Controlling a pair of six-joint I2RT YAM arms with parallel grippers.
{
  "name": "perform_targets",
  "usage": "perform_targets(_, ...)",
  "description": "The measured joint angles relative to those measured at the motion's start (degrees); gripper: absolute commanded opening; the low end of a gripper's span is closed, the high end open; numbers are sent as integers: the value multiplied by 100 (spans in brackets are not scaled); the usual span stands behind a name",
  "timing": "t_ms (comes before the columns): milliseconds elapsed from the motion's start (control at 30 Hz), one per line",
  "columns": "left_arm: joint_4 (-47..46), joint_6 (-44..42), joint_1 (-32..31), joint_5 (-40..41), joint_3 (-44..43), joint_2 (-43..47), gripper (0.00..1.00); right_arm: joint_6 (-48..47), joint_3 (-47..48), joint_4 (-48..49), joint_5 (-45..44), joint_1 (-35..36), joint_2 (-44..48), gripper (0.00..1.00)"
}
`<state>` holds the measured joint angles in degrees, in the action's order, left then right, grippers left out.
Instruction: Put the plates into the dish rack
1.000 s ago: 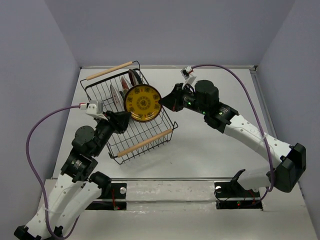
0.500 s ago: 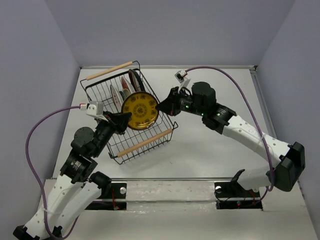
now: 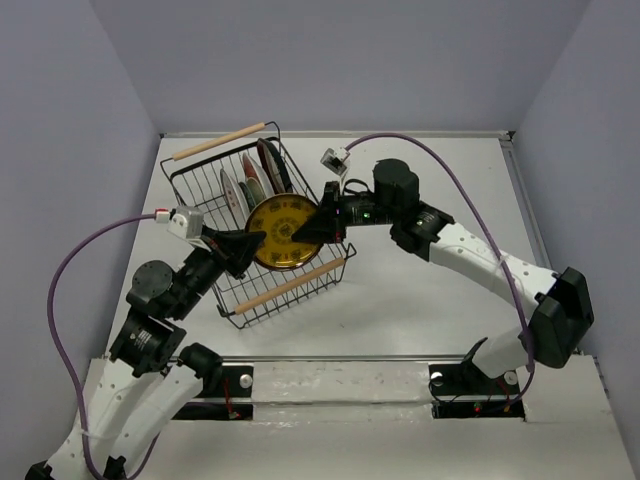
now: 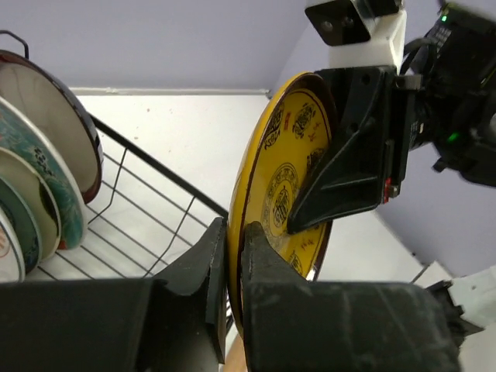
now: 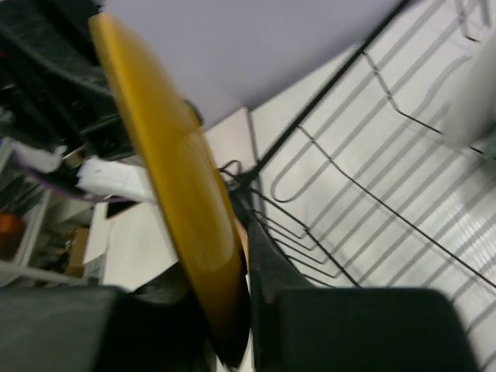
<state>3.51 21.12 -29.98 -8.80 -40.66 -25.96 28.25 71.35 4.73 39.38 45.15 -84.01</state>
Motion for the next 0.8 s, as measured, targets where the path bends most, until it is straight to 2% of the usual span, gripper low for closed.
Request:
perform_targets(100, 72, 39, 7, -15, -214, 46, 55, -26, 7, 337, 437, -76, 61, 7)
perform_targets(133, 109, -76, 2, 44, -293, 44, 72, 0, 35, 361, 398, -22, 87, 7)
perform_targets(200, 216, -205, -7, 391, -398, 44, 83, 2, 179, 282, 225, 87, 24, 7)
perform_targets(267, 444, -350, -15, 981, -518, 52, 86, -42, 614, -142, -210, 251, -243, 7)
perform_targets(333, 664, -553, -33, 1784, -605, 129, 99, -90, 1167, -525, -837, 411, -643, 7)
perform_targets(400, 815, -680, -48, 2546, -614, 330, 99, -107, 1910, -1001, -1829, 651, -1274, 7)
perform_targets(533, 824, -828, -116, 3558, -566, 925, 99, -37, 3102, -1639, -3261, 1078, -2404, 7)
perform_targets(700, 605, -863, -120, 4194, -96, 1547, 99, 55, 5139, -2448, -5458, 1606, -4046, 7)
perform_targets(800, 588, -850, -129, 4269, 177, 1740, 99, 50, 5919, -2621, -6398, 1827, -4789, 7)
